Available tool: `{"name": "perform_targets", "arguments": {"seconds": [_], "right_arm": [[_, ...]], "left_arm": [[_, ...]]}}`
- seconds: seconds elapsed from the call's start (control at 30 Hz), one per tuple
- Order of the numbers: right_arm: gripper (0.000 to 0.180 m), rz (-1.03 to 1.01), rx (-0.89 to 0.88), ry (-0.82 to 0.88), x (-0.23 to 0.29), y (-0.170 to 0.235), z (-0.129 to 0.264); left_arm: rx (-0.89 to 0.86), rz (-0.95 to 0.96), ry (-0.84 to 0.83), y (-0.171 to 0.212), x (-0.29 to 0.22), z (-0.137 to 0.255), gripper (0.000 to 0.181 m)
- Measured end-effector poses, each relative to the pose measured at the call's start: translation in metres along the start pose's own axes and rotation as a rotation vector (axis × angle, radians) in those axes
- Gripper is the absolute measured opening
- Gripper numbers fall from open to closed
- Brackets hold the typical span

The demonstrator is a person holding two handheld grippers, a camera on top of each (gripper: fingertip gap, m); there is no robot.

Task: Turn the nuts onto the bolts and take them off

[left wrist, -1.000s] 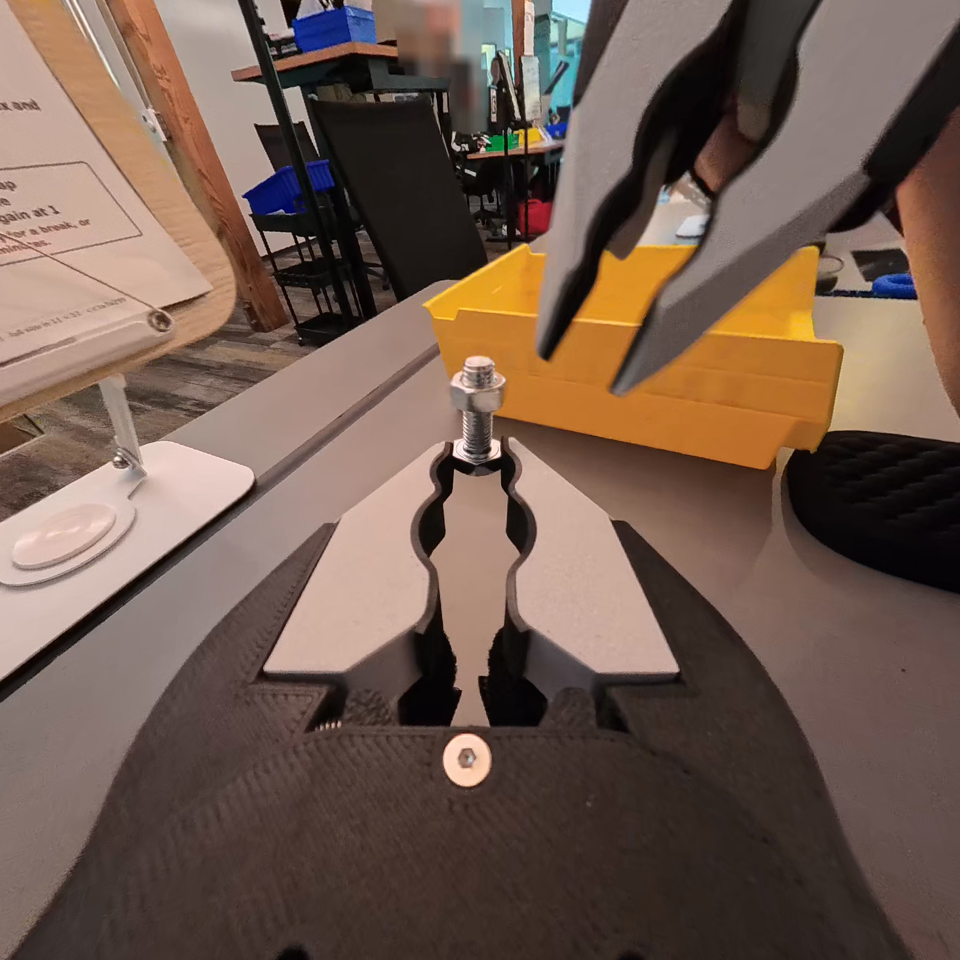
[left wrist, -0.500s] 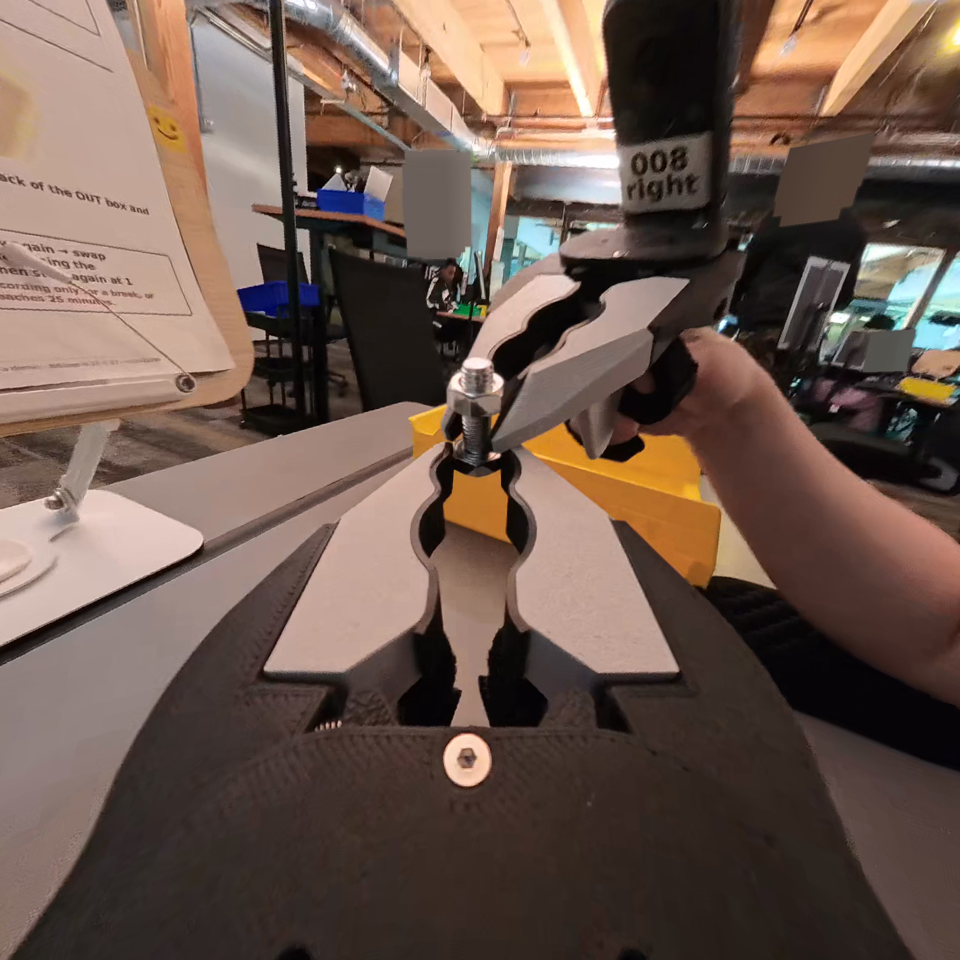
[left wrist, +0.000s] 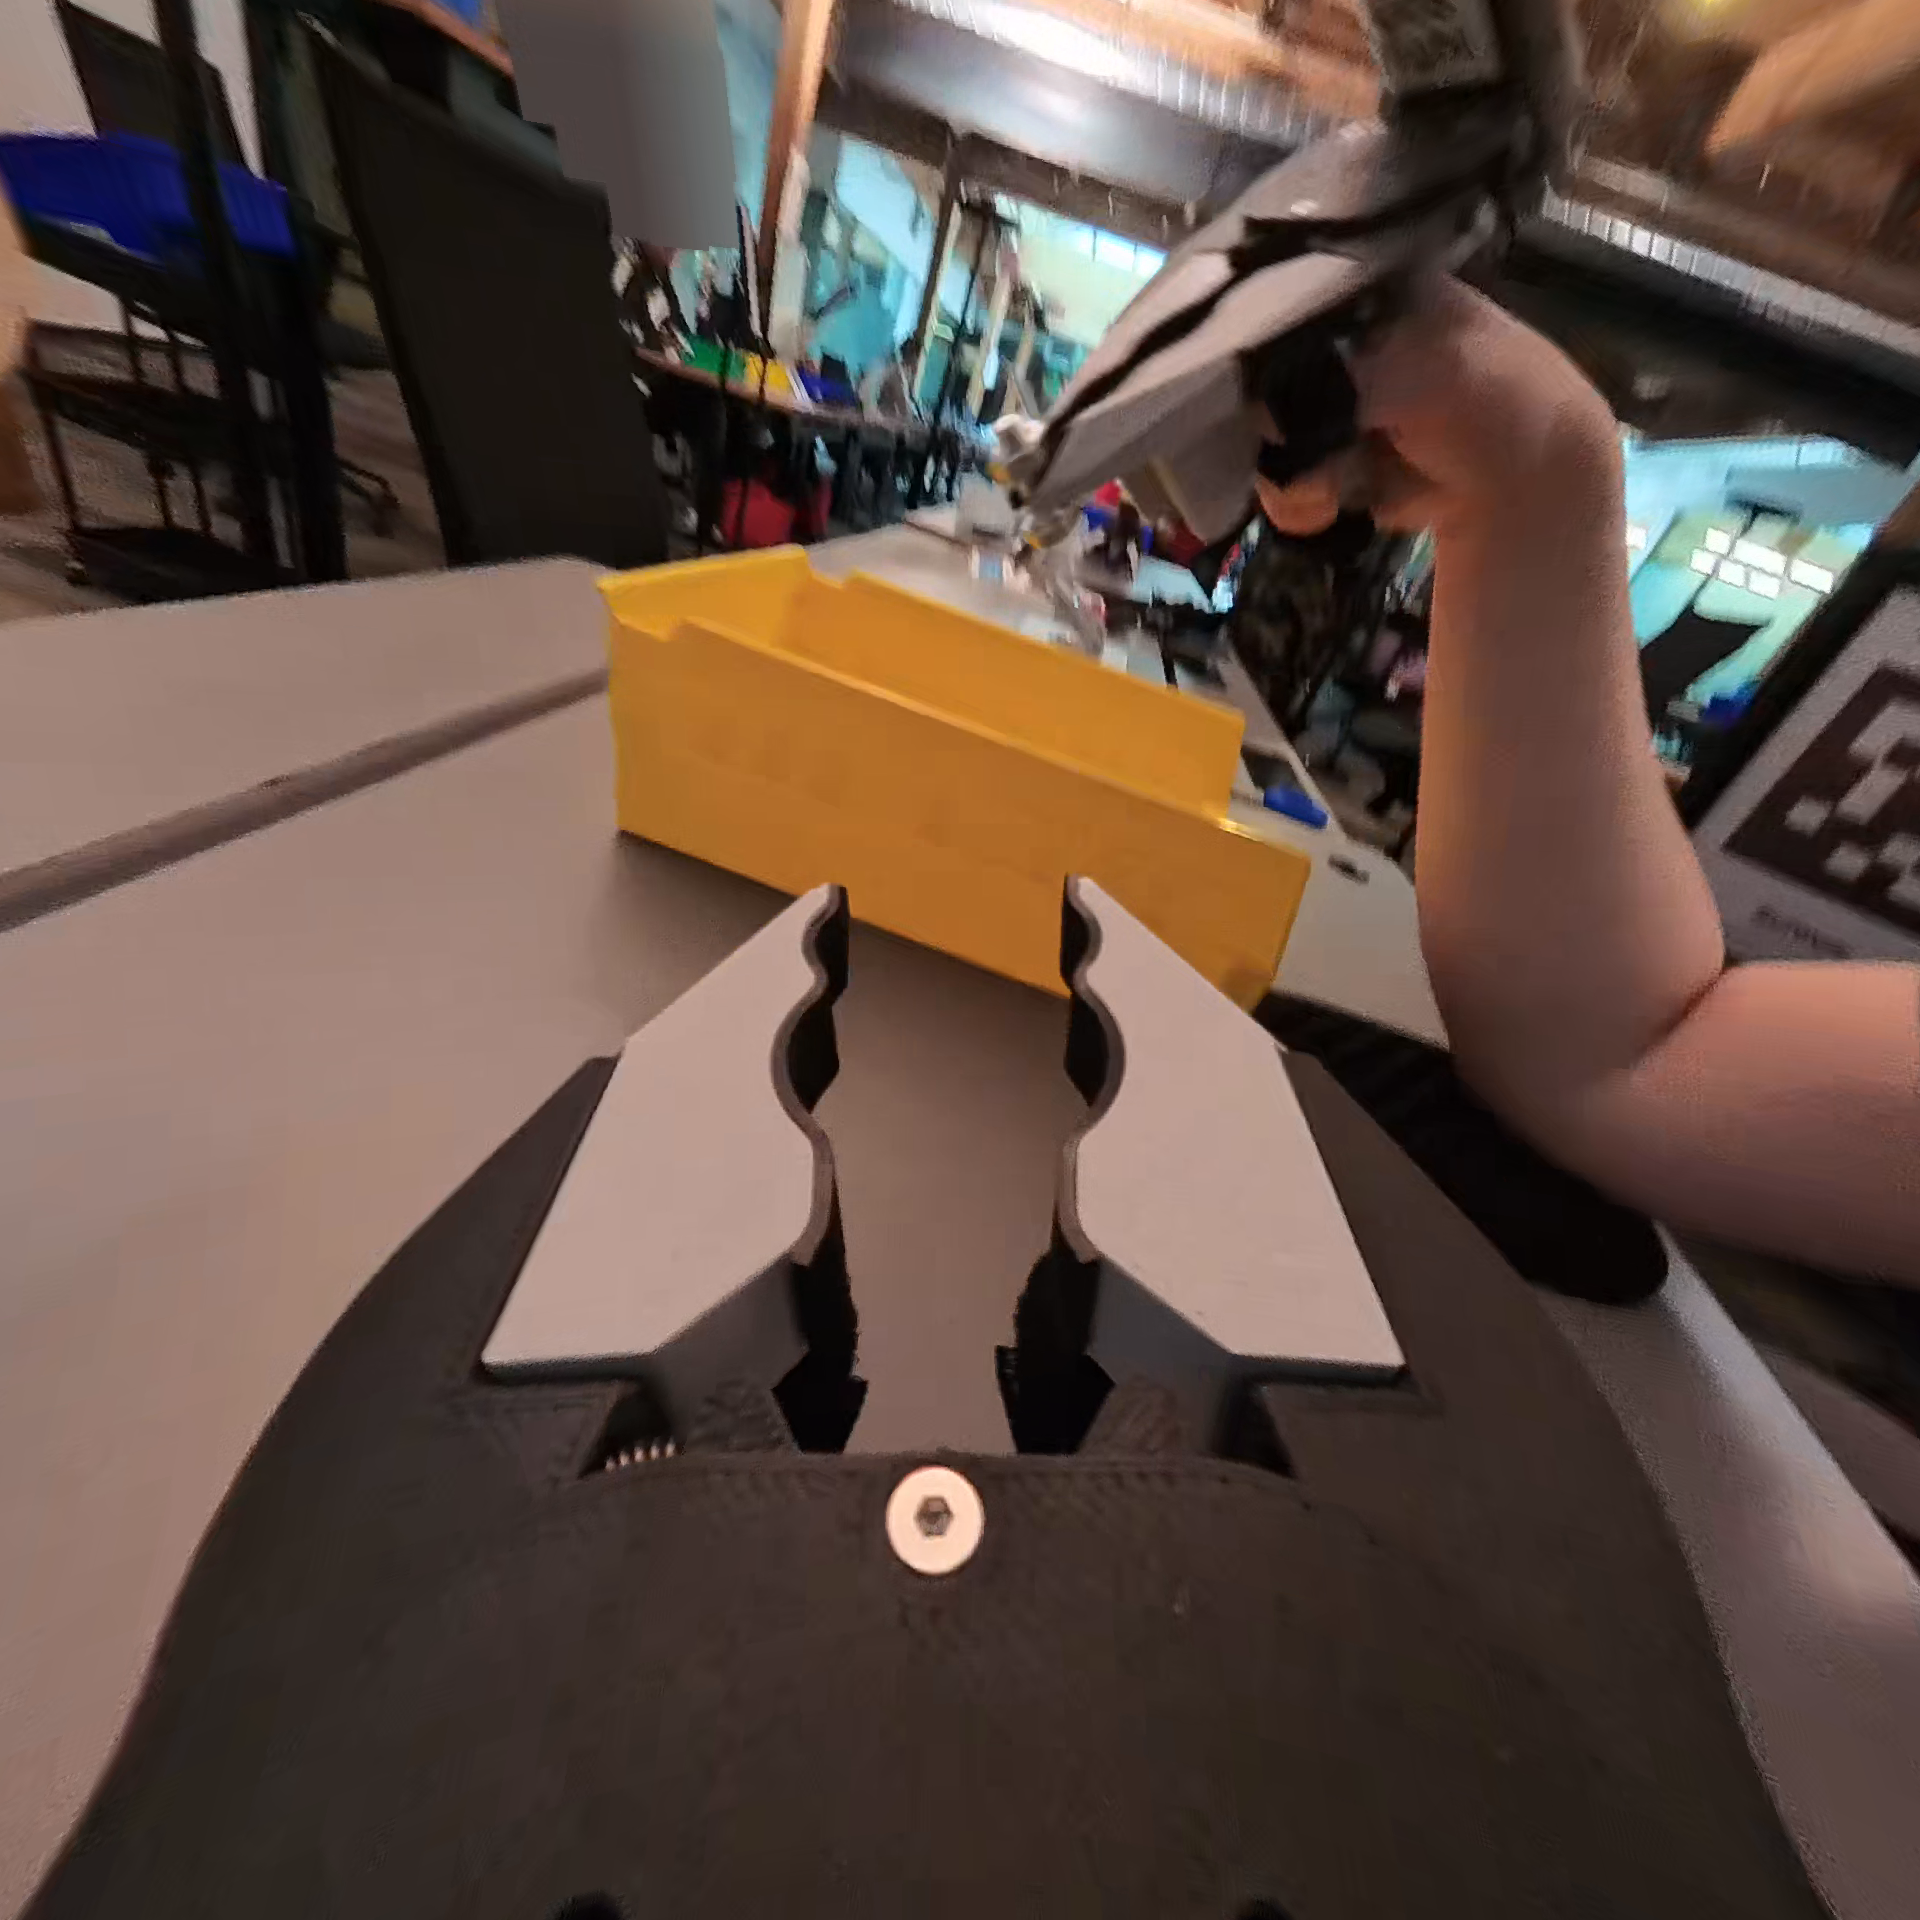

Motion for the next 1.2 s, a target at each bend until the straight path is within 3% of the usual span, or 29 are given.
{"name": "perform_targets", "arguments": {"seconds": [0.07, 0.17, 0.27, 0.47, 0.53, 0.73, 0.9, 1.07, 1.2], "right_arm": [[0.008, -0.133, 0.194, 0.113, -0.033, 0.036, -0.003], [0.008, -0.252, 0.419, 0.009, -0.05, 0.081, -0.026], [0.008, -0.313, 0.607, 0.049, -0.063, 0.111, -0.044], [0.01, -0.351, 0.698, 0.103, -0.075, 0.13, -0.05], [0.02, -0.348, 0.658, 0.125, -0.078, 0.126, -0.046], [0.024, -0.257, 0.372, 0.109, -0.068, 0.078, -0.02], [0.033, -0.043, -0.1, 0.161, -0.05, 0.004, 0.004], [0.061, 0.195, -0.701, 0.141, -0.012, -0.06, 0.035], [0.084, 0.261, -0.997, 0.013, 0.023, -0.081, 0.045]], "left_arm": [[0.062, -0.014, 0.059, 0.01, -0.007, -0.005, 0.036], [0.097, 0.02, 0.128, 0.013, -0.013, -0.008, 0.034], [0.099, -0.001, 0.115, 0.012, -0.01, -0.007, 0.031], [0.088, 0.017, 0.104, 0.011, -0.007, -0.006, 0.03], [0.087, 0.013, 0.109, 0.01, -0.008, -0.006, 0.03], [0.075, 0.0, 0.113, 0.008, -0.01, -0.006, 0.03], [0.06, -0.058, 0.105, 0.002, -0.015, -0.006, 0.029], [0.023, -0.111, 0.106, -0.012, -0.023, -0.006, 0.029], [0.023, -0.126, 0.113, -0.014, -0.028, -0.006, 0.029]]}}
Point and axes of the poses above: each gripper's, where its closed fingertips meet, z back along the fingers, y out of its underside, x = y × z across the jaws, the point moved 8 cm from there along z, back along the fingers, and after that the axes turned 14 degrees about -x, right-handed, at the moved point
